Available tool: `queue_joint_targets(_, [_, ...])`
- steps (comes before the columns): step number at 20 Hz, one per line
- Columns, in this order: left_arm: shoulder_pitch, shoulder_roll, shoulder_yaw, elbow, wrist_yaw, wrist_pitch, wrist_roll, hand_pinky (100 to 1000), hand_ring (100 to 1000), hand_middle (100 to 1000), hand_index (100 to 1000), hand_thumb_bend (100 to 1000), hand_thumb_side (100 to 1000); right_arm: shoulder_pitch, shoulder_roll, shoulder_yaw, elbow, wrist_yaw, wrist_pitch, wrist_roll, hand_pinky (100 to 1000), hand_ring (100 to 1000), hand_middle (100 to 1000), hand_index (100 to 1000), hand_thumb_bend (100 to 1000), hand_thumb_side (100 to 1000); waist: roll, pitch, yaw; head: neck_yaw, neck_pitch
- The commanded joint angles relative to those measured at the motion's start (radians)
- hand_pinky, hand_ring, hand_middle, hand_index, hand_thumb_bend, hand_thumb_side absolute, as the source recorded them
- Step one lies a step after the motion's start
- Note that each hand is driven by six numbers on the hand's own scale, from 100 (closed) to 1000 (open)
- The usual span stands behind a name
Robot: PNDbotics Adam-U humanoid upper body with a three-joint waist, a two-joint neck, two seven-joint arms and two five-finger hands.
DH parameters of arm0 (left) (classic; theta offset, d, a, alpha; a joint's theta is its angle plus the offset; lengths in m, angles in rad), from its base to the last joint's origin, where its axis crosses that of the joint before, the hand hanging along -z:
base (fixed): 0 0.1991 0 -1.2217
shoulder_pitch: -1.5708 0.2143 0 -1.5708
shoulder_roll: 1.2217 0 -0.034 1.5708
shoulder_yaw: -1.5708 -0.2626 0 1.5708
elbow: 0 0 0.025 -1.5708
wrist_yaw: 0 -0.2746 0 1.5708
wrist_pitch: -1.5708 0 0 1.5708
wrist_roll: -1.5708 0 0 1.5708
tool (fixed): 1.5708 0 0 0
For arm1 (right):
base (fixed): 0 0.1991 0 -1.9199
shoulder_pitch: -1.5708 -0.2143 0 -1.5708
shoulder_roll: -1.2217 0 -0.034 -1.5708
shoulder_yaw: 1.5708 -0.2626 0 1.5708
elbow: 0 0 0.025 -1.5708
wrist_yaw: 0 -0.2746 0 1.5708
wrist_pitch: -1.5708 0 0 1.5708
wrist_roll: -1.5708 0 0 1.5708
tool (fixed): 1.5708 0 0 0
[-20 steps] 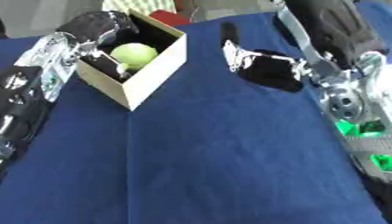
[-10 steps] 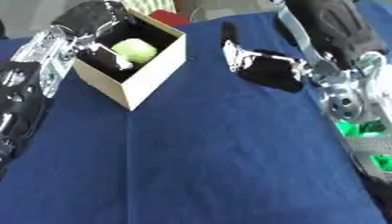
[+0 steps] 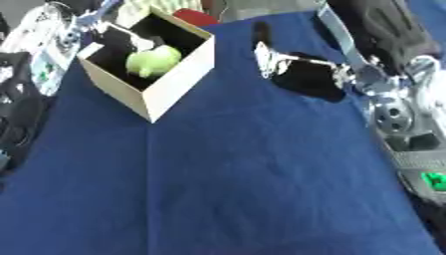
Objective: Pick up objects on the table and place them in the box.
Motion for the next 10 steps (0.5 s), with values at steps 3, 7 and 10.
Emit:
queue_joint_targets(3, [0.016, 0.083, -0.013, -0.137, 0.105, -0.002, -0.030, 558, 741, 707, 780, 479, 413, -0.005, -0.021, -0.017, -0.015, 0.007, -0.001, 0.003, 925, 812, 799, 848, 100, 459, -0.010, -0.035, 0.010, -0.008, 0.019])
queue_joint_targets(7, [0.064, 0.139, -0.018, -0.255, 0.187, 0.010, -0.025, 548, 729, 692, 770, 444, 403, -0.002, -0.024, -0.019, -0.015, 0.009, -0.003, 0.003, 927, 814, 800, 846, 100, 455, -0.011, -0.040, 0.021, -0.014, 0.025])
queue_joint_targets(10, [0.122, 0.199, -0.025, -0.351, 0.258, 0.016, -0.022, 544, 724, 685, 761, 420, 398, -0.002, -0.029, -0.021, -0.015, 0.012, -0.004, 0.004, 927, 815, 800, 845, 100, 451, -0.012, -0.043, 0.029, -0.016, 0.031])
